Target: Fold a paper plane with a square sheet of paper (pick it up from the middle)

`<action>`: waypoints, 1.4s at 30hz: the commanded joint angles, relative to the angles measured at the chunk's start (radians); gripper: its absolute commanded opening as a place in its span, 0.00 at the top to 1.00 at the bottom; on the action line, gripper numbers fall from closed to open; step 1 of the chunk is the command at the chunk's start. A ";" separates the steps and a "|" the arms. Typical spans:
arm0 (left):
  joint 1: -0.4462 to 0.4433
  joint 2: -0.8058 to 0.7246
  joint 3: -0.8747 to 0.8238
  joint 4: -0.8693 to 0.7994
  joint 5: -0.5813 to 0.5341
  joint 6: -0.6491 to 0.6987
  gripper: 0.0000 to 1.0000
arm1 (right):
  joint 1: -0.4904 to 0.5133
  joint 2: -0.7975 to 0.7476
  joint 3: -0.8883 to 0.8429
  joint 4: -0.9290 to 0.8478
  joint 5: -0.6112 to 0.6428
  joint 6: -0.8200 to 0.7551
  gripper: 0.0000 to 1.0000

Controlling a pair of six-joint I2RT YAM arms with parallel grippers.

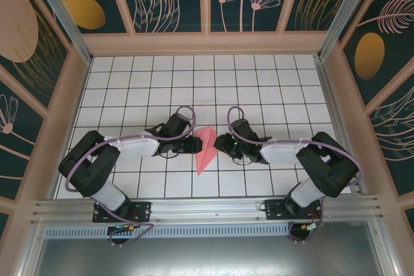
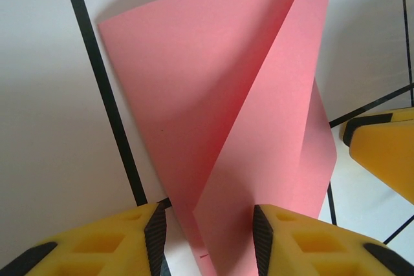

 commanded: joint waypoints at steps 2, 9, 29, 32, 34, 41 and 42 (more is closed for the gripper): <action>0.006 0.026 0.022 0.001 0.011 0.024 0.58 | 0.010 0.027 0.025 0.028 -0.021 0.020 0.60; 0.006 0.043 0.024 0.003 0.018 0.030 0.59 | 0.013 0.051 0.021 0.067 -0.047 0.027 0.60; 0.006 0.055 0.000 0.022 0.042 0.026 0.66 | 0.015 0.069 0.035 0.130 -0.072 0.046 0.59; 0.006 0.053 -0.004 0.023 0.042 0.026 0.66 | 0.015 0.070 0.029 0.178 -0.091 0.044 0.58; 0.007 0.053 -0.005 0.024 0.042 0.025 0.66 | 0.014 0.076 0.031 0.194 -0.096 0.043 0.57; 0.006 0.046 -0.013 0.031 0.041 0.017 0.67 | 0.013 0.110 0.049 0.228 -0.112 0.022 0.55; 0.006 0.044 -0.014 0.031 0.040 0.017 0.67 | 0.012 0.112 0.051 0.226 -0.111 0.019 0.54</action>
